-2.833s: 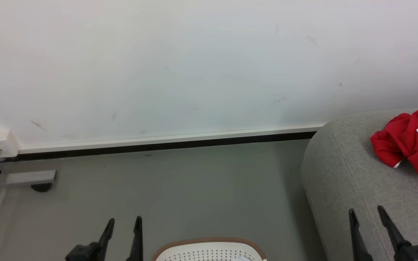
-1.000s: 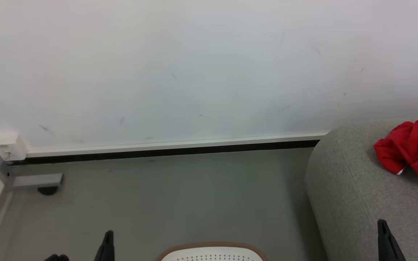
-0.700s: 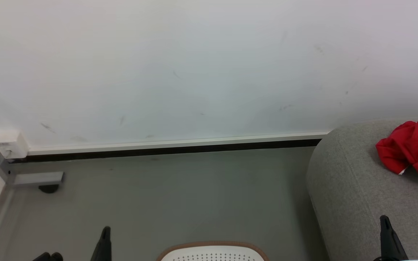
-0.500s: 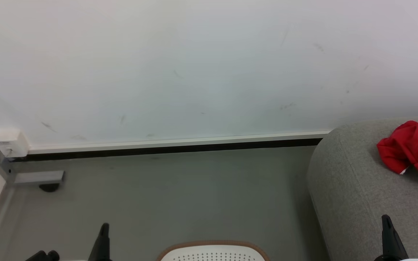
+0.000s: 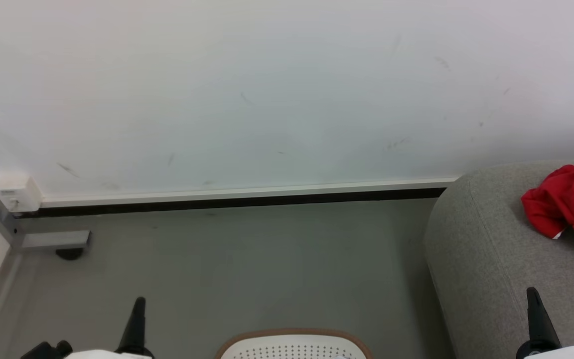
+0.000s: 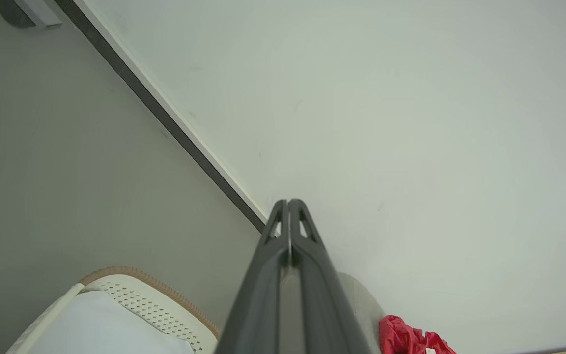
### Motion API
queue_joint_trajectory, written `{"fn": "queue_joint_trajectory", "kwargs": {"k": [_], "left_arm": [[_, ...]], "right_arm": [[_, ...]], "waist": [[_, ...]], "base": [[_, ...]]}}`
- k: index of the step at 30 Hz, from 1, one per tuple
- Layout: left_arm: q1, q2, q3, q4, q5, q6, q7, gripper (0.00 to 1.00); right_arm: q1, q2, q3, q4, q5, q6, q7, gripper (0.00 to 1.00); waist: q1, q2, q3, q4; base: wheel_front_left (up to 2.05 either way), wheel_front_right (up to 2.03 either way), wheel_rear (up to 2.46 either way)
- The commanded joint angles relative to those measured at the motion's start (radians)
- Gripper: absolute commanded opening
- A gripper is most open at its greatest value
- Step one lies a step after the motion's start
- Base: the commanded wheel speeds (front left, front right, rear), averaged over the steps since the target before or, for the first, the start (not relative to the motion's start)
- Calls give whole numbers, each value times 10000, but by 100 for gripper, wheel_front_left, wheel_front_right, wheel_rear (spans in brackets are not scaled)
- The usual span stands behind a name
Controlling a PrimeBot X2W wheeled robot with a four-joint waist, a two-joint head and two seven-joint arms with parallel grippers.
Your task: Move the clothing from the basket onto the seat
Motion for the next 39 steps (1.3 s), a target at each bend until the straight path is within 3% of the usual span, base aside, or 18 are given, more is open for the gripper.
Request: {"fn": "queue_joint_trajectory", "kwargs": {"k": [1, 39], "left_arm": [[-226, 12, 86, -125, -214, -57, 40, 0], [-655, -54, 735, -282, -3555, -265, 995, 0]], "right_arm": [[-258, -122, -60, -147, 228, -11, 49, 0], [-636, -195, -212, -210, 4075, -17, 953, 0]], "waist": [[0, 0, 6, 5], [0, 0, 245, 197]], "base": [[0, 0, 0], [0, 0, 0]]}}
